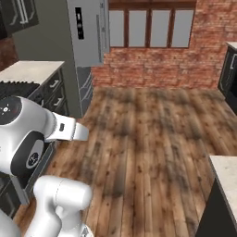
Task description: Take the cheese, steak, and garlic from the fridge and place them on the plate on the dining counter to create an appetizer plate.
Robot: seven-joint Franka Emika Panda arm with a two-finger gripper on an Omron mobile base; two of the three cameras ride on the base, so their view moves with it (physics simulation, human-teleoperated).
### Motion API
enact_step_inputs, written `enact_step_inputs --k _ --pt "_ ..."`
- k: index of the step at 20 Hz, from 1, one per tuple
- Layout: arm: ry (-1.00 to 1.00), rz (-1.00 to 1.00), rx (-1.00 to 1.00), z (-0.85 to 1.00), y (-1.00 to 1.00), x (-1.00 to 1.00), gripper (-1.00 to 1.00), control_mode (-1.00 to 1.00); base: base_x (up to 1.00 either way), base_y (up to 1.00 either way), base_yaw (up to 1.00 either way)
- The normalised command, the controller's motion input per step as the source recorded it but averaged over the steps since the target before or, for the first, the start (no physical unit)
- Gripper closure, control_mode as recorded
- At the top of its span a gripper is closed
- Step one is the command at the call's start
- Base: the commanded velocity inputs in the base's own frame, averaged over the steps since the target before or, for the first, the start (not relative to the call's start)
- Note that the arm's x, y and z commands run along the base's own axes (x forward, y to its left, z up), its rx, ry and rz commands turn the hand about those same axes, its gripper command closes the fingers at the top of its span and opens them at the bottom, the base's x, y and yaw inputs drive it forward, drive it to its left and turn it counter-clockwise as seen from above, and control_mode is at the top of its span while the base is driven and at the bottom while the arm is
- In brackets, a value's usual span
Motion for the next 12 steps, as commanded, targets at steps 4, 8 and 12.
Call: enact_step_inputs --k 4,8,12 --pt "0.0 0.0 0.0 0.0 0.0 0.0 -1.0 1.0 1.0 -0.18 -0.02" --pt "0.0 0.0 0.0 0.0 0.0 0.0 -1.0 1.0 1.0 -0.4 0.0" --pt "0.0 0.0 0.0 0.0 0.0 0.0 -1.0 1.0 1.0 -0.54 0.02"
